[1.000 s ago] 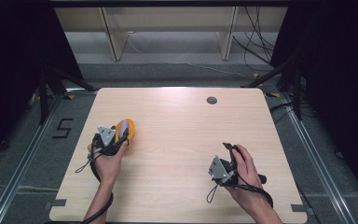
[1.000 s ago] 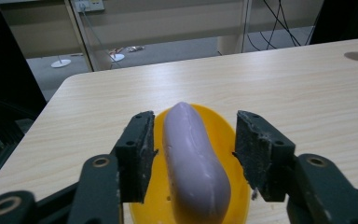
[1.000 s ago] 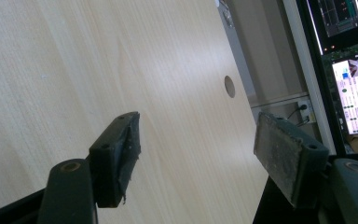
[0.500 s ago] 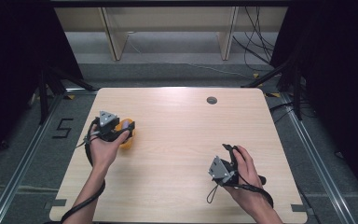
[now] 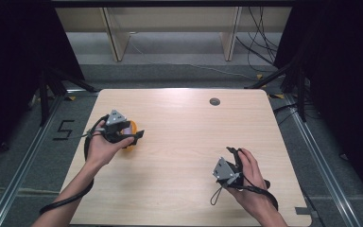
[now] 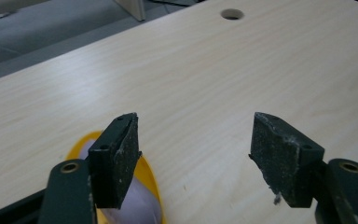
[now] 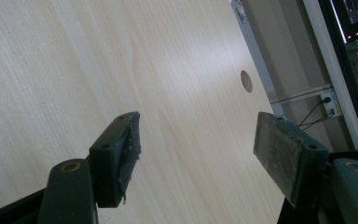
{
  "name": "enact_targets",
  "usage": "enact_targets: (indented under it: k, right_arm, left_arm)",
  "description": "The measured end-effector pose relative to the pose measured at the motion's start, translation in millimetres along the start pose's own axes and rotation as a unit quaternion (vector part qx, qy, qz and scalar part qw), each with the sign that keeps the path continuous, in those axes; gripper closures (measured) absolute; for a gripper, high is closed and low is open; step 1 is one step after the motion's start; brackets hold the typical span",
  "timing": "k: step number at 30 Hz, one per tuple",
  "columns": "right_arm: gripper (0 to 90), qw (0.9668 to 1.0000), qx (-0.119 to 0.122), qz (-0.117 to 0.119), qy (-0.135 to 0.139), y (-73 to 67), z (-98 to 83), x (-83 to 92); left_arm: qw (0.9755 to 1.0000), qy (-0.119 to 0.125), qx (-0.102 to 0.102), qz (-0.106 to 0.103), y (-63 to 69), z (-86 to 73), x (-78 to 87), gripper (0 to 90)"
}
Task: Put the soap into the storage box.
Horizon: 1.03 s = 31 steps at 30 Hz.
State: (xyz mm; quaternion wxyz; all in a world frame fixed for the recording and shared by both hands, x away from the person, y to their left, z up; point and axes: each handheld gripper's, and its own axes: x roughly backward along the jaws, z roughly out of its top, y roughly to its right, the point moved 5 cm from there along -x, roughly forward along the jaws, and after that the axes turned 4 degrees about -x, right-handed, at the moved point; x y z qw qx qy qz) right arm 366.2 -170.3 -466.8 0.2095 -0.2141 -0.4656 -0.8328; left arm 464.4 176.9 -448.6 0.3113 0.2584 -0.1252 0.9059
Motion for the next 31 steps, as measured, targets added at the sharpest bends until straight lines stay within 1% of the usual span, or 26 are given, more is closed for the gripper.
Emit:
enact_targets:
  k: [3,4,5,6,7,8,11,12,13,14,15,16,17,18,19,20,21,22,23,24,26,27,28,29,30,31]
  right_arm:
    - [32.3,1.0,-0.001,0.002,0.0,1.2,-0.4,-0.3]
    - [32.3,0.9999,-0.009,0.006,0.003,0.2,-0.2,-0.8]
    - [32.3,0.9995,-0.028,0.013,0.006,-1.9,0.4,-1.1]
    - [32.3,0.9993,-0.035,0.012,0.008,-1.8,0.3,-1.5]
    - [32.3,0.9985,-0.047,0.025,0.008,-2.7,0.1,-1.8]
    - [32.5,0.9981,-0.054,0.031,0.007,-3.1,-0.4,-2.1]
    - [33.2,0.9969,-0.065,0.044,0.006,-2.9,-3.1,-4.5]
    - [33.4,0.9965,-0.069,0.046,0.006,-3.0,-3.6,-5.4]
    - [33.7,0.9956,-0.076,0.054,0.005,-3.7,-4.3,-5.8]
    - [33.7,0.9956,-0.076,0.054,0.005,-3.7,-4.3,-5.8]
    - [34.2,0.9948,-0.083,0.059,0.003,-4.1,-5.1,-6.4]
    - [34.4,0.9942,-0.089,0.06,0.004,-3.7,-5.9,-7.2]
    - [34.6,0.9933,-0.096,0.064,0.004,-3.7,-6.9,-8.0]
    - [34.8,0.9909,-0.112,0.075,0.005,-3.7,-8.9,-9.0]
    - [34.8,0.9909,-0.112,0.075,0.005,-3.7,-8.9,-9.0]
    - [35.0,0.988,-0.129,0.085,0.01,-3.3,-10.2,-10.3]
    - [35.0,0.988,-0.129,0.085,0.01,-3.3,-10.2,-10.3]
    - [35.0,0.9865,-0.132,0.096,0.008,-2.7,-11.8,-11.5]
    - [35.0,0.9865,-0.132,0.096,0.008,-2.7,-11.8,-11.5]
    - [35.0,0.9866,-0.127,0.102,0.011,-2.2,-12.3,-12.4]
    - [35.0,0.9862,-0.128,0.104,0.012,-2.4,-12.3,-12.6]
    - [35.2,0.9842,-0.142,0.106,0.008,-3.3,-12.7,-12.2]
    - [35.2,0.9842,-0.142,0.106,0.008,-3.3,-12.7,-12.2]
    - [35.2,0.9837,-0.145,0.106,0.009,-3.3,-13.0,-12.4]
    - [35.2,0.9824,-0.151,0.111,0.008,-3.3,-13.4,-12.8]
    - [35.4,0.9828,-0.145,0.114,0.011,-2.5,-13.6,-13.1]
  left_arm:
    - [0.9994,0.02,-0.009,-0.027,5.6,-15.4,13.1,31.9]
    - [0.9992,0.025,-0.013,-0.03,6.1,-20.8,18.2,31.9]
    - [0.9989,0.031,-0.017,-0.031,6.2,-26.1,23.3,31.7]
    - [0.9987,0.035,-0.023,-0.029,5.7,-31.7,28.7,31.6]
    - [0.9984,0.041,-0.023,-0.03,5.6,-37.7,33.4,31.4]
    - [0.9984,0.044,-0.023,-0.027,4.5,-44.5,38.4,31.2]
    - [0.9986,0.049,-0.017,-0.013,3.0,-68.3,51.3,31.3]
    - [0.9986,0.052,-0.006,-0.004,3.6,-85.0,58.9,31.4]
    - [0.9986,0.052,-0.006,-0.004,3.6,-85.0,58.9,31.7]
    - [0.998,0.062,0.007,0.007,4.2,-93.3,62.4,31.7]
    - [0.997,0.074,0.018,0.017,4.6,-102.4,65.8,32.5]
    - [0.9949,0.087,0.033,0.037,5.7,-113.3,67.8,33.3]
    - [0.9949,0.08,0.039,0.049,7.3,-125.5,68.6,35.4]
    - [0.9953,0.063,0.05,0.053,8.9,-131.7,74.2,37.1]
    - [0.9953,0.063,0.05,0.053,8.9,-131.7,74.2,37.3]
    - [0.9943,0.074,0.054,0.054,7.3,-129.8,77.3,36.5]
    - [0.9941,0.072,0.058,0.056,5.5,-129.5,78.9,36.5]
    - [0.9948,0.057,0.065,0.053,2.2,-132.9,76.2,35.9]
    - [0.9948,0.057,0.065,0.053,2.2,-132.9,76.2,35.9]
    - [0.9951,0.05,0.065,0.055,0.5,-135.2,74.8,35.9]
    - [0.995,0.039,0.077,0.05,-1.1,-139.4,71.5,35.9]
    - [0.9945,0.036,0.085,0.049,-1.5,-140.4,70.1,36.0]
    - [0.9943,0.036,0.088,0.049,-1.4,-140.2,69.5,36.0]
    - [0.9947,0.036,0.083,0.048,-1.5,-139.4,69.4,36.0]
    - [0.9946,0.037,0.085,0.047,-0.8,-138.9,69.2,36.0]
    - [0.9949,0.038,0.083,0.043,-0.6,-138.6,68.7,36.0]
